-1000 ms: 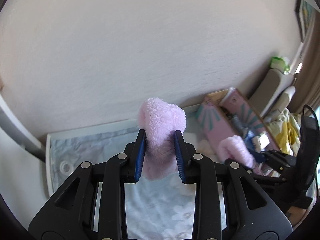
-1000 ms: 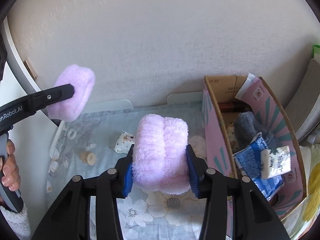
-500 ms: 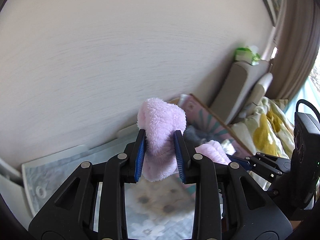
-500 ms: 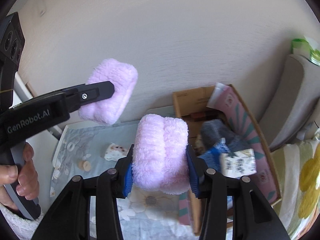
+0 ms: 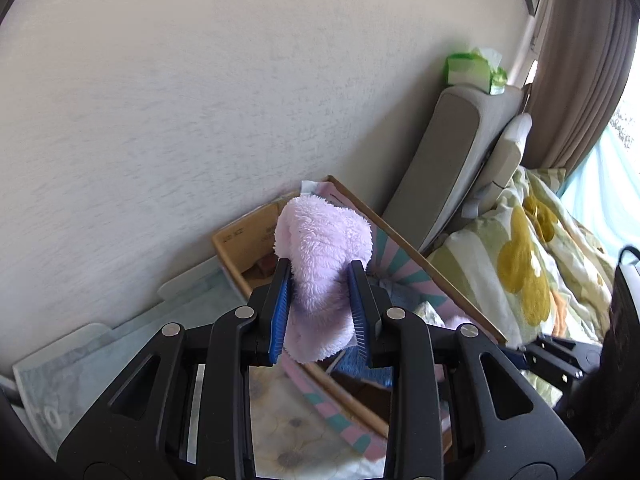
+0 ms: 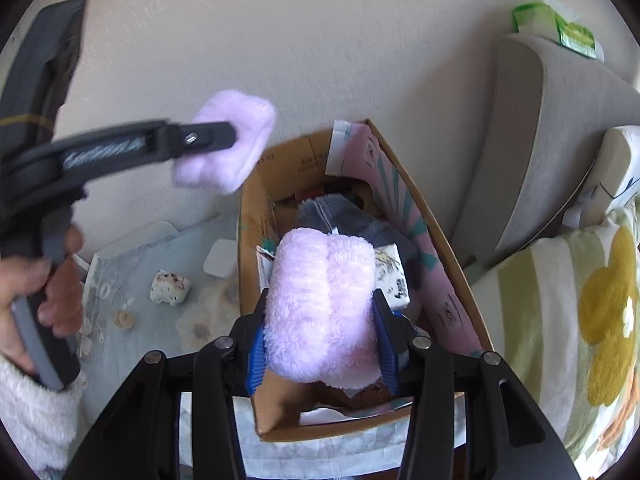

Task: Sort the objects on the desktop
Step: 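Carry both pink fluffy pads into the cardboard box and open both tools, then move both open tools back over the tray toward the tape roll and plush, then grasp the wooden tape roll with the left tool while the right tool grasps the spotted plush, then carry the tape roll and spotted plush into the cardboard box and release, then move both open tools back over the tray toward the ring and sponge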

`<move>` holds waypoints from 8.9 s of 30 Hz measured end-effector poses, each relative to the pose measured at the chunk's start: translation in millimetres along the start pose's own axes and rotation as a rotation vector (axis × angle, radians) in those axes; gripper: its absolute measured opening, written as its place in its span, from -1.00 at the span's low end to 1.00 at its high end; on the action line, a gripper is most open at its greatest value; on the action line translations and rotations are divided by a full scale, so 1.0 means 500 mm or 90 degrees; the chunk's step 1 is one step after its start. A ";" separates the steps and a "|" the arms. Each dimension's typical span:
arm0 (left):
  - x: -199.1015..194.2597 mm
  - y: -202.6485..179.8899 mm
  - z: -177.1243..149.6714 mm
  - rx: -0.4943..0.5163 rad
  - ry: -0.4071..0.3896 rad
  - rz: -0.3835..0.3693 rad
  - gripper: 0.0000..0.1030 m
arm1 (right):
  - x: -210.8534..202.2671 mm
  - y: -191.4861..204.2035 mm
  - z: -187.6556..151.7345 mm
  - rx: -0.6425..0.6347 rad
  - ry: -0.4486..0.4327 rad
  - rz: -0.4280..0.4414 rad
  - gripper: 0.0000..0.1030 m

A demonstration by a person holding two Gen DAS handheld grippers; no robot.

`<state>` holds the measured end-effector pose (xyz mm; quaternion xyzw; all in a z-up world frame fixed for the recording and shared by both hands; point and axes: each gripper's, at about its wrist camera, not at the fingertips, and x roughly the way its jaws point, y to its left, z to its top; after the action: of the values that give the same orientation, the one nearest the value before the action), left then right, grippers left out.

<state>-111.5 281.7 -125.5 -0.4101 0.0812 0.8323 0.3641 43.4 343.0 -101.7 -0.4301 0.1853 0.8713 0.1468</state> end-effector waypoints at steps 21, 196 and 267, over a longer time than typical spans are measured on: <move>0.163 -0.026 0.027 0.006 0.093 0.010 -0.50 | 0.059 -0.011 -0.001 0.010 0.081 0.064 -0.17; 0.046 0.043 0.009 -0.001 0.025 0.043 -0.51 | -0.021 -0.013 0.028 -0.026 -0.005 0.003 -0.65; -0.235 0.511 -0.503 -0.541 -0.021 0.593 0.99 | 0.235 0.363 -0.044 -0.124 0.097 0.037 0.48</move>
<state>-79.8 -75.0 -243.8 -0.4278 -0.0916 0.8693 -0.2301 -85.6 183.3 -172.8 -0.5017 0.1231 0.8538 0.0648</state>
